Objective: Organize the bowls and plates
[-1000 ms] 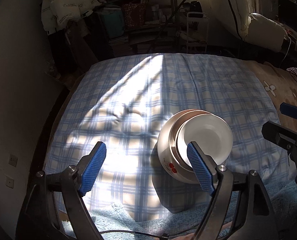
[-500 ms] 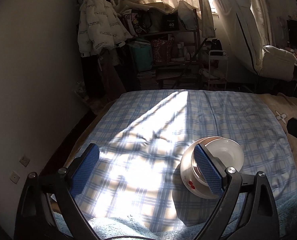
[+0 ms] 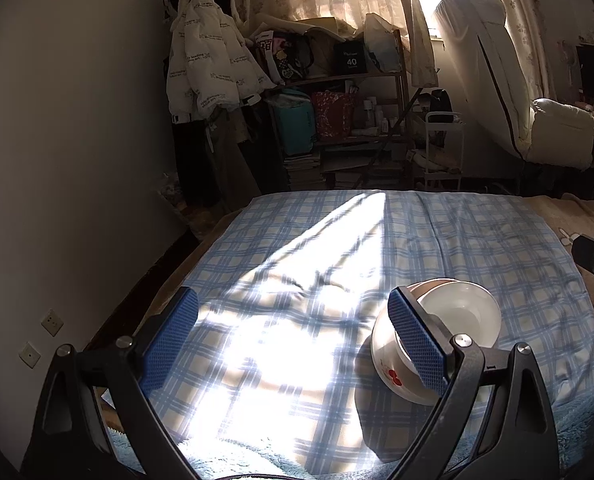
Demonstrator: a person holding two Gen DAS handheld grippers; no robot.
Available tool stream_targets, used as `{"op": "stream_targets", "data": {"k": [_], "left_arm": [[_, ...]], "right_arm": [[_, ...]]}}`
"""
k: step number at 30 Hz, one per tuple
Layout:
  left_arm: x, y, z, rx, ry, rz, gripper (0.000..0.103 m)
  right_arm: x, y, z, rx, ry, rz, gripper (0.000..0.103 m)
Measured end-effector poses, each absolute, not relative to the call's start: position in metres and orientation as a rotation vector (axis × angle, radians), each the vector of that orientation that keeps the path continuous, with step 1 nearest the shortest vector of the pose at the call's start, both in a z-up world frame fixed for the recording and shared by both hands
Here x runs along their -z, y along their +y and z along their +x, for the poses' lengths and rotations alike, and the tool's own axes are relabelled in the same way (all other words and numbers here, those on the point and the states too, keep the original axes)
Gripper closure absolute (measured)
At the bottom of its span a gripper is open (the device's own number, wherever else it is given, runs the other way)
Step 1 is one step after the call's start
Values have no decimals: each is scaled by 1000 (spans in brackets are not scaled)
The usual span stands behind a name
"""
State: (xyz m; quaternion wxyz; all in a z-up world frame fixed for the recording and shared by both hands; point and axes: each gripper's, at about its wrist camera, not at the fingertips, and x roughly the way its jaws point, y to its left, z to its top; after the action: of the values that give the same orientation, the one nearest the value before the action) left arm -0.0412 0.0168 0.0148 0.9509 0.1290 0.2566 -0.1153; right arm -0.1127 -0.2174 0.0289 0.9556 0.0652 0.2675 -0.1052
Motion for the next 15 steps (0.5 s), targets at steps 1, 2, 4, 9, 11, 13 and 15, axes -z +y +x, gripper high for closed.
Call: {"op": "stream_targets", "data": {"k": [1, 2, 4, 9, 11, 13, 15], "left_arm": [[-14, 16, -41, 236, 520, 267, 9], [-13, 15, -40, 240, 519, 273, 9], [-11, 13, -39, 247, 519, 284, 9], [-6, 12, -34, 245, 539, 282, 9], [-5, 12, -33, 244, 546, 282, 9], [-3, 12, -31, 246, 556, 284, 9], [-2, 11, -29, 244, 564, 285, 9]], "right_arm": [[-29, -216, -113, 220, 534, 118, 0], [-30, -215, -114, 220, 527, 111, 0], [-30, -216, -113, 216, 522, 112, 0], [-29, -217, -111, 219, 537, 119, 0], [-28, -218, -110, 224, 542, 124, 0], [-27, -218, -108, 225, 548, 127, 0], [-26, -218, -107, 228, 554, 128, 0]]}}
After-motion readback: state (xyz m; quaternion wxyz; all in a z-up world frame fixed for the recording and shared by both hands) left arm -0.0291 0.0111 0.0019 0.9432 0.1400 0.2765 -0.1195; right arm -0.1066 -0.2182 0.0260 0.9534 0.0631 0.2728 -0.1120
